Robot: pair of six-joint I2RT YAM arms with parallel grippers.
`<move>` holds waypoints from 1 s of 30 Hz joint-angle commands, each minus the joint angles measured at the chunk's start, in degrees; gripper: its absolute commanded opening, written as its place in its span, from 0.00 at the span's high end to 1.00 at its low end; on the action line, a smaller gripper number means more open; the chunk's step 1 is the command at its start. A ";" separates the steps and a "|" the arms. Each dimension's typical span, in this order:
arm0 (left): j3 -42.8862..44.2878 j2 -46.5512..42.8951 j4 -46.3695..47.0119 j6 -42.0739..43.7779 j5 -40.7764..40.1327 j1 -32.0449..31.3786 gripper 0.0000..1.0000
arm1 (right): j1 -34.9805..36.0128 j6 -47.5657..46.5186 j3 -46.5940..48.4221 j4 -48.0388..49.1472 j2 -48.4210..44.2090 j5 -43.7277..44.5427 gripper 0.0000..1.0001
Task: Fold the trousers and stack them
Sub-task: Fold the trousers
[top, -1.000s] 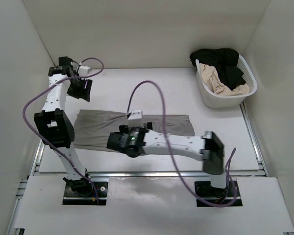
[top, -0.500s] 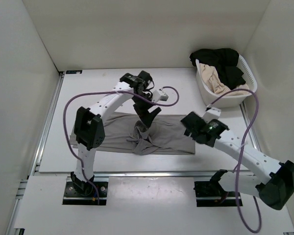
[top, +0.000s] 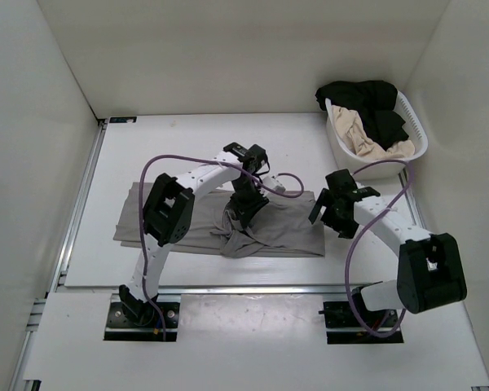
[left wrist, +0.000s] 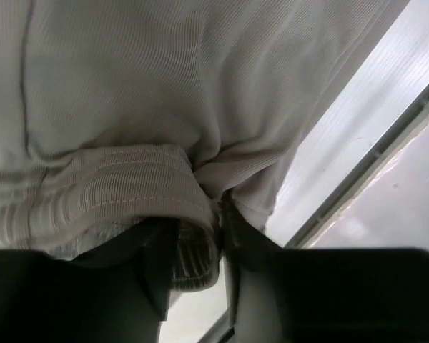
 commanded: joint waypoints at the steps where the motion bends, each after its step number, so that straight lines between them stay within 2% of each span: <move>1: 2.33 0.26 0.16 -0.20 3.45 -0.50 0.61 | -3.38 -2.32 -1.71 5.10 1.69 -5.78 0.03; 2: 2.94 0.26 -0.37 0.59 5.20 -0.51 0.76 | -3.99 -1.71 -3.11 5.98 1.70 -6.57 0.03; 3: 2.95 0.26 -1.33 1.12 5.74 -0.51 0.86 | -4.00 -1.70 -3.73 6.51 2.22 -7.19 0.03; 8: 4.79 -4.39 -2.13 1.65 4.07 0.27 0.86 | -4.00 -1.70 -6.81 7.05 1.70 -7.20 0.03; 11: -0.20 -10.36 -2.13 1.65 7.13 2.30 0.86 | -4.00 -1.70 -8.22 7.05 1.17 -7.20 0.03; 13: -7.31 -13.61 -2.13 1.65 11.97 2.83 0.86 | -4.00 -2.23 -8.75 7.05 1.17 -7.20 0.03; 16: -16.00 -14.33 -2.13 3.31 16.72 2.83 0.84 | -4.00 -2.76 -8.75 7.05 1.17 -6.15 0.03; 20: -22.36 -14.33 -2.13 5.07 17.61 2.83 0.71 | -4.00 -3.29 -8.22 5.82 1.17 -5.53 0.03; 21: -23.32 -14.33 -2.13 5.69 17.09 3.35 0.63 | -4.00 -3.29 -8.22 5.82 1.17 -5.53 0.03; 22: -24.12 -14.33 -2.13 6.22 17.08 4.05 0.44 | -4.00 -3.29 -7.61 5.82 1.17 -5.53 0.03; 23: -24.65 -14.33 -2.13 6.22 17.08 4.58 0.35 | -4.00 -3.29 -7.61 5.29 1.17 -5.00 0.03; 25: -25.35 -15.03 -2.13 6.92 16.21 5.99 0.29 | -3.48 -3.29 -7.61 5.29 1.17 -5.00 0.03; 26: -24.48 -15.64 -2.13 7.53 15.59 7.21 0.09 | -3.47 -2.76 -7.61 5.29 1.17 -5.00 0.03; 27: -23.69 -16.43 -2.13 7.54 15.59 7.92 0.00 | -3.47 -2.76 -7.61 5.29 1.17 -5.00 0.03; 30: -19.30 -18.36 -2.13 7.54 16.63 10.91 0.00 | -2.86 -2.76 -7.61 4.77 0.65 -4.47 0.03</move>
